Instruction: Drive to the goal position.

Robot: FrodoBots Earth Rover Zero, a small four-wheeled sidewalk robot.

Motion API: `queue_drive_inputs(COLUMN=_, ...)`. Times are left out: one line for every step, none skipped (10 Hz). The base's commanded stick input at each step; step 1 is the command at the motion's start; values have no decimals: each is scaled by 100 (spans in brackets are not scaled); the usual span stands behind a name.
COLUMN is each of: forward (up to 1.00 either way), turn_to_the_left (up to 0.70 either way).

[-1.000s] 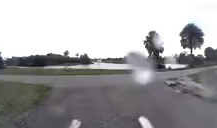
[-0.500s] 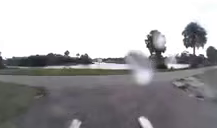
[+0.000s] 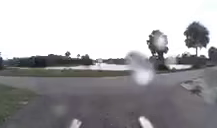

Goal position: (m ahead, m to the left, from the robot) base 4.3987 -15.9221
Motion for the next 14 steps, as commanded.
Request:
queue_drive_inputs(forward=70, turn_to_the_left=0)
queue_drive_inputs(forward=70, turn_to_the_left=0)
queue_drive_inputs(forward=70, turn_to_the_left=0)
queue_drive_inputs(forward=70, turn_to_the_left=0)
queue_drive_inputs(forward=70, turn_to_the_left=0)
queue_drive_inputs(forward=70, turn_to_the_left=0)
queue_drive_inputs(forward=70, turn_to_the_left=0)
queue_drive_inputs(forward=70, turn_to_the_left=0)
queue_drive_inputs(forward=70, turn_to_the_left=-7)
queue_drive_inputs(forward=70, turn_to_the_left=-27)
queue_drive_inputs(forward=70, turn_to_the_left=-34)
queue_drive_inputs(forward=70, turn_to_the_left=-35)
queue_drive_inputs(forward=70, turn_to_the_left=-35)
queue_drive_inputs(forward=70, turn_to_the_left=-35)
